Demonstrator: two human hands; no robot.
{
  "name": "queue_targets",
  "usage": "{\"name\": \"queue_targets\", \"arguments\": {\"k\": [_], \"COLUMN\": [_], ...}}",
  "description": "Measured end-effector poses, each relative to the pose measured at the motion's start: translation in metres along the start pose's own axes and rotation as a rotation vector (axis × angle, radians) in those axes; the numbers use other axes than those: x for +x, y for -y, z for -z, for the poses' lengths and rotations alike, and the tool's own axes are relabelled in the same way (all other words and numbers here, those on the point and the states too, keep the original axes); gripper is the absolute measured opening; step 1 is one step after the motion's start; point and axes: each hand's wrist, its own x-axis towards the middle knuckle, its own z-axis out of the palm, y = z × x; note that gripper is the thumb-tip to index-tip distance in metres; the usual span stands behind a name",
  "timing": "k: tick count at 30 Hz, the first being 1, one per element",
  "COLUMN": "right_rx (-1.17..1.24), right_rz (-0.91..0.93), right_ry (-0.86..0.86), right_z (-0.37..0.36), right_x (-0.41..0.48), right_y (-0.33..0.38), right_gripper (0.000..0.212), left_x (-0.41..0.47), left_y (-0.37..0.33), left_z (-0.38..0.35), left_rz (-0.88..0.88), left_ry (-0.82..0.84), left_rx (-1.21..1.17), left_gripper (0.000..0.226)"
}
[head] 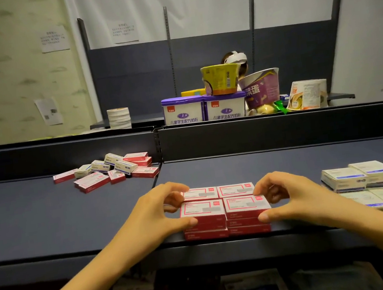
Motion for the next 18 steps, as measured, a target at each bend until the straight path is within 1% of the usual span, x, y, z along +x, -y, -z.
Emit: {"name": "queue_targets", "arguments": {"k": [3,5,8,10,13,16,18], "right_rx": [-0.080,-0.129,-0.152,-0.128,-0.074,-0.037,-0.021], "right_rz": [0.013,0.017,0.038,0.046,0.052,0.058,0.072], "right_ry": [-0.014,-0.012,-0.056,-0.105,-0.144,-0.116,-0.099], "right_z": [-0.003,-0.003,0.000,0.004,0.001,-0.010,-0.019], "right_x": [0.001,0.000,-0.002,-0.002,0.002,0.016,0.030], "right_y": [0.006,0.007,0.014,0.021,0.036,0.052,0.067], "right_gripper": [0.031,0.038,0.075,0.086,0.087,0.084,0.077], "left_x": [-0.002,-0.003,-0.005,-0.006,-0.008,-0.009,-0.009], "left_y": [0.002,0.004,0.008,0.013,0.025,0.045,0.063], "left_z": [-0.002,-0.003,0.000,0.008,0.028,0.051,0.068], "left_rz": [0.005,0.011,0.009,-0.002,-0.014,-0.021,-0.018], "left_ry": [-0.009,-0.011,0.000,-0.027,-0.069,-0.085,-0.082], "left_rx": [0.008,0.005,0.029,0.058,0.090,0.121,0.126], "left_gripper": [0.045,0.045,0.048,0.052,0.058,0.061,0.062]}}
